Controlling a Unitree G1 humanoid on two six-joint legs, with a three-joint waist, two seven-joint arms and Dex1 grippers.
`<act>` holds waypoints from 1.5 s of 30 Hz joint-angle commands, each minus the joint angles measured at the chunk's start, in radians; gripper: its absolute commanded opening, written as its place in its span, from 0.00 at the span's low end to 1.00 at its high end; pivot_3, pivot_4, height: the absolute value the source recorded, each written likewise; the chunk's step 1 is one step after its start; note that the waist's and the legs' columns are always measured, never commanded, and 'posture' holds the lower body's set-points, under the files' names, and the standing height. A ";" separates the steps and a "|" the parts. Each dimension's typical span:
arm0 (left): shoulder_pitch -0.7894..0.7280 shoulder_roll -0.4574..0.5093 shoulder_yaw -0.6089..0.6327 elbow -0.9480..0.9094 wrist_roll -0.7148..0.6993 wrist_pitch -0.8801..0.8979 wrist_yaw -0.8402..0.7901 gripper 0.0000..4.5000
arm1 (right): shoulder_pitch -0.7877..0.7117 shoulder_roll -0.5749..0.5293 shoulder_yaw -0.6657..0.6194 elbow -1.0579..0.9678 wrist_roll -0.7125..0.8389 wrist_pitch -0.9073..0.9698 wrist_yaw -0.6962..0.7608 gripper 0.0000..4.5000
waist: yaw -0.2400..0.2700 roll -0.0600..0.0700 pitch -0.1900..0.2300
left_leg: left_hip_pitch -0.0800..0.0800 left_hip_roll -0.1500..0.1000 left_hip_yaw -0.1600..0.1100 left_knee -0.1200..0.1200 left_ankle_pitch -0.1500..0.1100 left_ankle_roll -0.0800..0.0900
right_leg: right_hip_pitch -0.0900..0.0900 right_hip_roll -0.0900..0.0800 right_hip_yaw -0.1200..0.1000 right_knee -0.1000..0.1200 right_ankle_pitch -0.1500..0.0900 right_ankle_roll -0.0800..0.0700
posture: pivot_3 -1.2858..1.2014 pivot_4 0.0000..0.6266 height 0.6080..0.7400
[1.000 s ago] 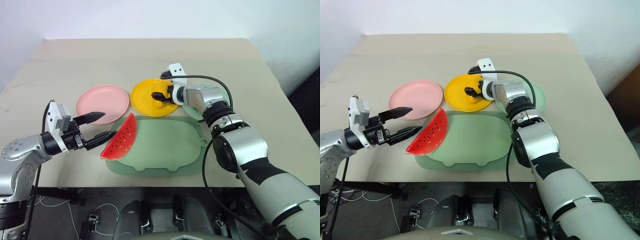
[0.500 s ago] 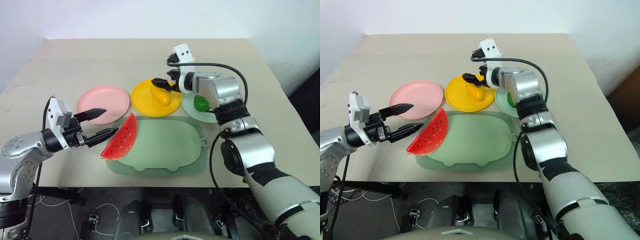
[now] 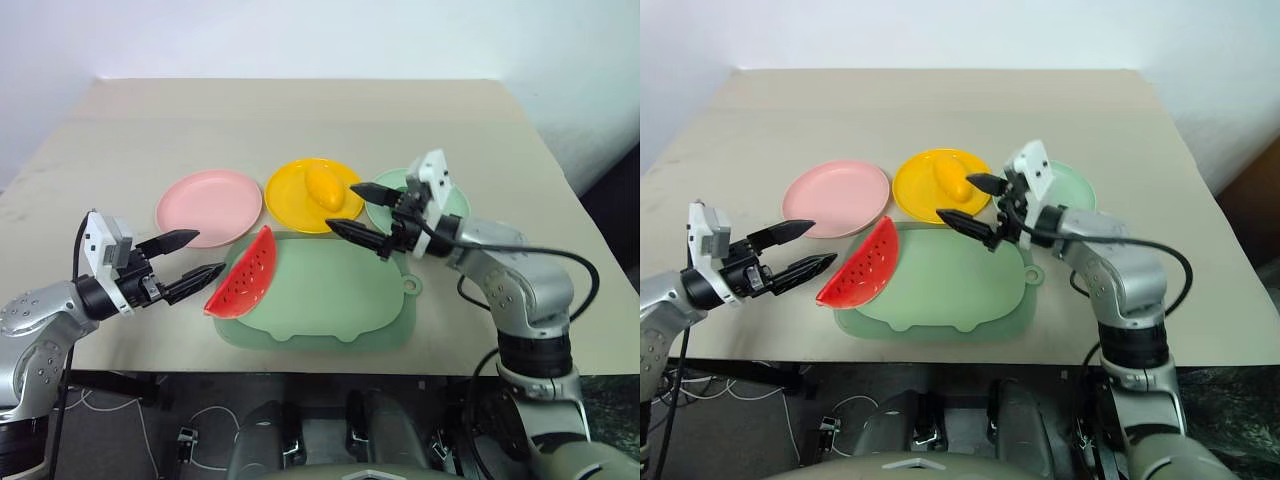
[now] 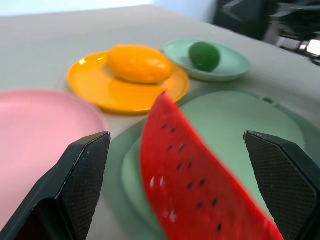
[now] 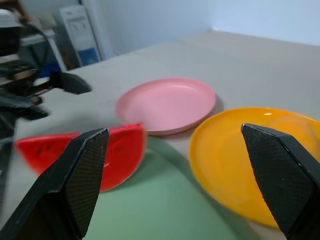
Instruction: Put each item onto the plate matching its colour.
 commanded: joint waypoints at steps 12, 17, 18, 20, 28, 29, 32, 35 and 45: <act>0.000 -0.001 0.020 -0.141 -0.029 0.091 0.148 1.00 | -0.051 -0.203 0.016 -0.096 0.159 0.084 0.089 1.00 | 0.008 0.000 0.000 | 0.000 0.000 -0.001 0.000 0.000 0.000 | 0.001 0.000 0.000 -0.002 0.000 -0.001 | 0.52 0.24 0.67; -0.004 0.007 -0.020 -0.189 -0.019 0.144 0.184 1.00 | -0.059 -0.242 0.017 -0.094 0.171 0.078 0.097 1.00 | 0.010 0.000 0.000 | 0.000 0.000 -0.001 0.000 0.000 0.000 | 0.001 0.000 0.000 -0.002 0.000 -0.001 | 0.52 0.24 0.67; -0.012 0.008 -0.027 -0.200 -0.027 0.174 0.209 1.00 | -0.057 -0.247 0.018 -0.088 0.169 0.073 0.097 1.00 | 0.011 0.000 0.000 | 0.000 0.000 -0.001 0.000 0.000 0.000 | 0.001 0.000 -0.001 -0.002 0.000 -0.001 | 0.52 0.24 0.67; -0.026 0.011 -0.033 -0.220 -0.047 0.221 0.240 1.00 | -0.053 -0.250 0.022 -0.081 0.167 0.066 0.094 1.00 | 0.012 0.000 0.000 | 0.000 0.000 -0.001 0.000 0.000 0.000 | 0.001 0.000 -0.001 -0.002 0.000 -0.001 | 0.52 0.24 0.67; -0.125 0.073 -0.127 -0.312 -0.043 0.452 0.417 1.00 | -0.055 -0.240 0.037 -0.054 0.151 0.049 0.077 1.00 | 0.033 0.000 0.000 | 0.000 0.000 -0.001 0.001 0.000 0.000 | 0.002 0.000 -0.001 -0.002 0.000 0.000 | 0.52 0.24 0.67; -0.156 0.062 -0.144 -0.319 -0.050 0.484 0.453 1.00 | -0.057 -0.237 0.039 -0.050 0.149 0.047 0.073 1.00 | 0.033 0.000 0.000 | 0.001 0.000 -0.001 0.001 0.000 0.000 | 0.003 0.000 -0.001 -0.002 0.000 0.000 | 0.52 0.24 0.67; -0.235 0.033 -0.179 -0.336 -0.089 0.600 0.542 1.00 | -0.069 -0.224 0.049 -0.038 0.142 0.043 0.058 1.00 | 0.036 -0.001 0.000 | 0.001 0.000 -0.002 0.001 0.000 0.000 | 0.004 0.000 -0.001 -0.002 0.000 0.000 | 0.52 0.24 0.67; -0.264 0.025 -0.218 -0.342 -0.073 0.643 0.571 1.00 | -0.085 -0.207 0.064 -0.028 0.136 0.040 0.039 1.00 | 0.030 -0.001 0.000 | 0.002 -0.001 -0.002 0.002 0.000 0.001 | 0.005 0.000 -0.001 -0.002 0.001 0.000 | 0.52 0.24 0.67; -0.362 -0.059 -0.335 -0.255 -0.009 0.790 0.678 1.00 | -0.101 -0.185 0.079 -0.011 0.120 0.029 0.005 1.00 | 0.035 -0.002 0.000 | 0.003 -0.001 -0.002 0.002 0.001 0.001 | 0.005 0.000 -0.001 0.000 0.000 0.000 | 0.52 0.24 0.67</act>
